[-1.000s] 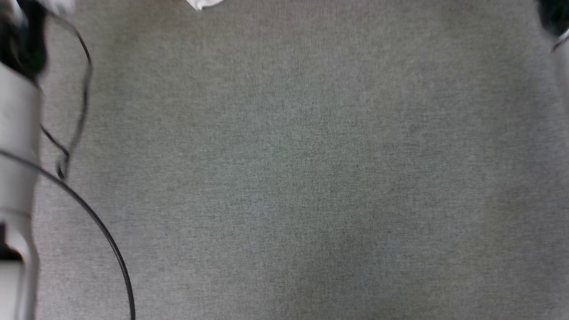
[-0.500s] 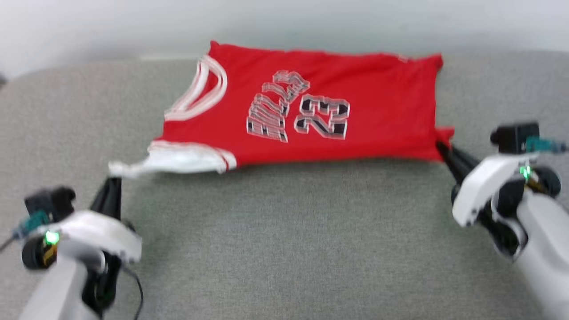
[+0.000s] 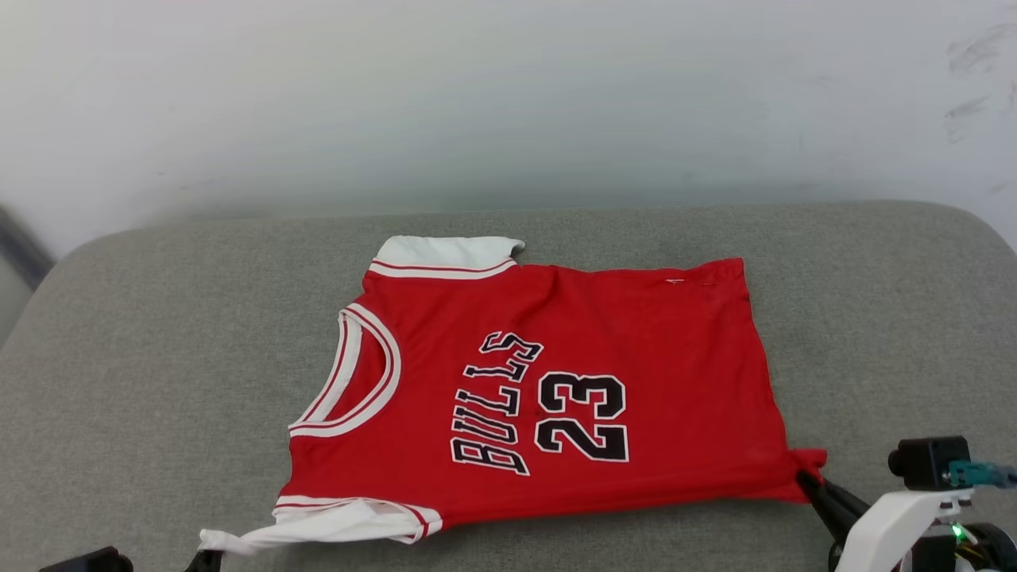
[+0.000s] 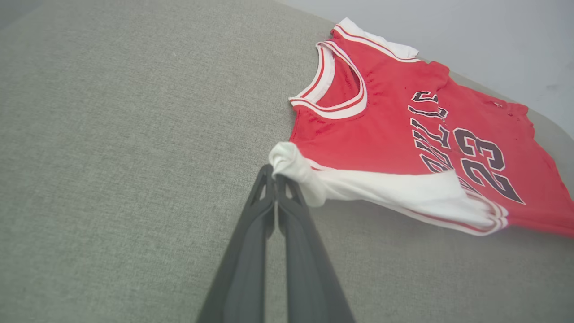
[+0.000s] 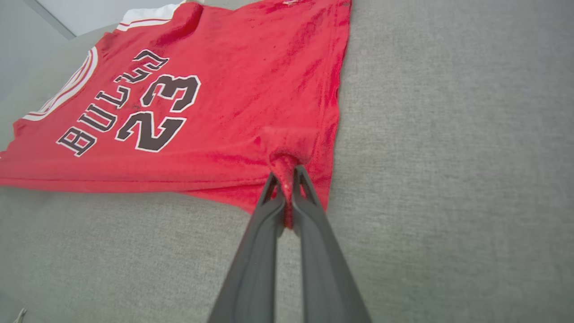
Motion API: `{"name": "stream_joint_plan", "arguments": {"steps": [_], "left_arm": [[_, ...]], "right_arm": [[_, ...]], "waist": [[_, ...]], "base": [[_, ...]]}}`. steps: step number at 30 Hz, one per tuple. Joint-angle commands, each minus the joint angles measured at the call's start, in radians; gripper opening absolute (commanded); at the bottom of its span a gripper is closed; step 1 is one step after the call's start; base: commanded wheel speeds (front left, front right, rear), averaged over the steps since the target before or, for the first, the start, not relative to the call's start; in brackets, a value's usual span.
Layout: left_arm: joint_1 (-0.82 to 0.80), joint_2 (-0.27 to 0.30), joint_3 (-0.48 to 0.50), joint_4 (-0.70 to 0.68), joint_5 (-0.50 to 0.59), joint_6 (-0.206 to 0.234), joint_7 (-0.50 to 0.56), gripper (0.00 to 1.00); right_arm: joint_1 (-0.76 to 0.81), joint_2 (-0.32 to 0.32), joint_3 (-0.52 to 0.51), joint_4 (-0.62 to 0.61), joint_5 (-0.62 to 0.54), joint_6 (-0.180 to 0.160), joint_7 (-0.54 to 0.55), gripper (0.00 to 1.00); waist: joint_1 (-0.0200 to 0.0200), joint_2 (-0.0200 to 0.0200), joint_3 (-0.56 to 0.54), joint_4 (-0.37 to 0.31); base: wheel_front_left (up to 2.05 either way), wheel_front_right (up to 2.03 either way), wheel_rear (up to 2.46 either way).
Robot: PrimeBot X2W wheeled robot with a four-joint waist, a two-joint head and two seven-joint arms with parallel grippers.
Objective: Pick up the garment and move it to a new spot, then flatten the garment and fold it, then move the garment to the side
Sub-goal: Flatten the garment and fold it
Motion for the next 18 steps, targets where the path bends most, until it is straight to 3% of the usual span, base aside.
{"name": "stream_joint_plan", "arguments": {"steps": [1, 5, 9, 13, 18], "left_arm": [[0.034, 0.017, 0.010, -0.040, -0.005, 0.025, 0.018, 0.00], [0.092, 0.037, 0.017, -0.142, -0.009, 0.068, 0.059, 0.00], [0.069, 0.042, 0.020, -0.196, -0.002, 0.083, 0.068, 0.00], [-0.002, 0.031, 0.010, -0.161, 0.002, 0.058, 0.055, 0.00], [-0.137, 0.018, -0.017, -0.072, 0.010, 0.003, 0.047, 0.00]], "right_arm": [[0.050, 0.012, -0.042, -0.041, -0.021, -0.002, 0.023, 0.00], [0.158, 0.059, -0.137, -0.169, -0.081, -0.002, 0.103, 0.00], [0.211, 0.113, -0.206, -0.292, -0.134, -0.002, 0.191, 0.00], [0.188, 0.146, -0.226, -0.357, -0.190, -0.002, 0.272, 0.00], [0.116, 0.164, -0.231, -0.354, -0.236, -0.002, 0.325, 0.00]], "waist": [[0.0004, -0.0001, -0.010, 0.003], [0.0004, -0.0001, -0.014, 0.008], [0.0004, -0.0001, -0.005, 0.009], [0.0004, -0.0001, 0.016, -0.002], [0.0004, -0.0001, 0.073, -0.014]], "base": [[0.00, 0.00, 0.00], [0.00, 0.00, 0.00], [0.00, 0.00, 0.00], [0.00, 0.00, 0.00], [0.00, 0.00, 0.00]]}}
